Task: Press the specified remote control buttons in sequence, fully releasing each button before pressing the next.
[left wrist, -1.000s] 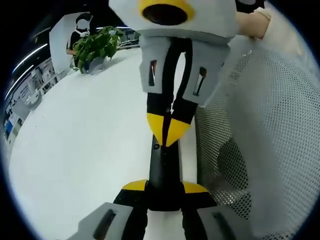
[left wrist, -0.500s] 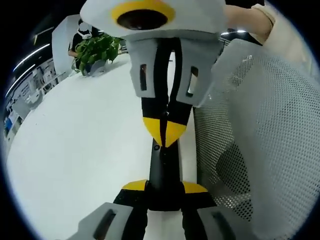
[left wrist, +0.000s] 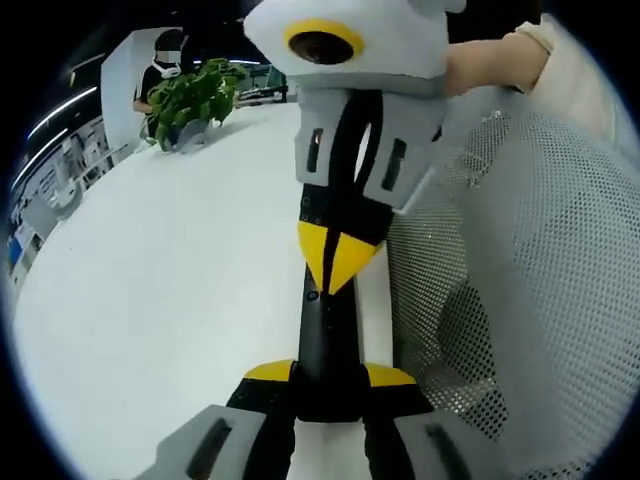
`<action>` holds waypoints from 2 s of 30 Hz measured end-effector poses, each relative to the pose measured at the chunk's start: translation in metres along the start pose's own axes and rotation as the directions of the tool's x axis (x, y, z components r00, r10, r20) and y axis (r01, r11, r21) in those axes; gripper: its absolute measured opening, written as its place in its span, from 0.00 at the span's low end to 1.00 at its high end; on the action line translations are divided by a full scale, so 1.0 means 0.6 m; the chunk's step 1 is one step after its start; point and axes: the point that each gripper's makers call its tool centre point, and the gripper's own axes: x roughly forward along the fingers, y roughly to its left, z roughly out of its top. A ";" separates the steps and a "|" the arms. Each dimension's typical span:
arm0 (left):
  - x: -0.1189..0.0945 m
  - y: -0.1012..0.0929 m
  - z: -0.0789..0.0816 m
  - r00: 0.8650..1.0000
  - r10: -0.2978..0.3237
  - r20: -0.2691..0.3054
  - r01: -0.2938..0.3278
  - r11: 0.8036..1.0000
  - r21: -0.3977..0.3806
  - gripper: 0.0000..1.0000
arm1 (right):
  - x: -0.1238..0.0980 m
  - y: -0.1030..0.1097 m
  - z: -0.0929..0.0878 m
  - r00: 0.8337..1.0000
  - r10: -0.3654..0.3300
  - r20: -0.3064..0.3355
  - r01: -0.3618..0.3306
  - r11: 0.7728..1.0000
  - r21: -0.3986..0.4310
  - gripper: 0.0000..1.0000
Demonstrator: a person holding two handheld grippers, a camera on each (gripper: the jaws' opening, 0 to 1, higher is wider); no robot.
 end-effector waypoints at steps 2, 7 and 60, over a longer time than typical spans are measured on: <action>0.000 0.000 0.000 1.000 0.000 -0.001 0.000 1.000 0.002 0.24 | 0.001 -0.002 0.001 1.000 0.002 0.005 -0.002 1.000 -0.004 0.00; 0.001 0.000 -0.001 1.000 0.002 -0.010 -0.002 1.000 0.008 0.24 | 0.002 -0.002 0.002 0.999 0.034 -0.025 -0.035 0.998 -0.045 0.00; 0.007 0.000 0.006 1.000 0.001 0.015 -0.001 1.000 -0.003 0.24 | 0.015 -0.013 0.010 0.949 0.171 -0.266 -0.213 0.967 -0.137 0.00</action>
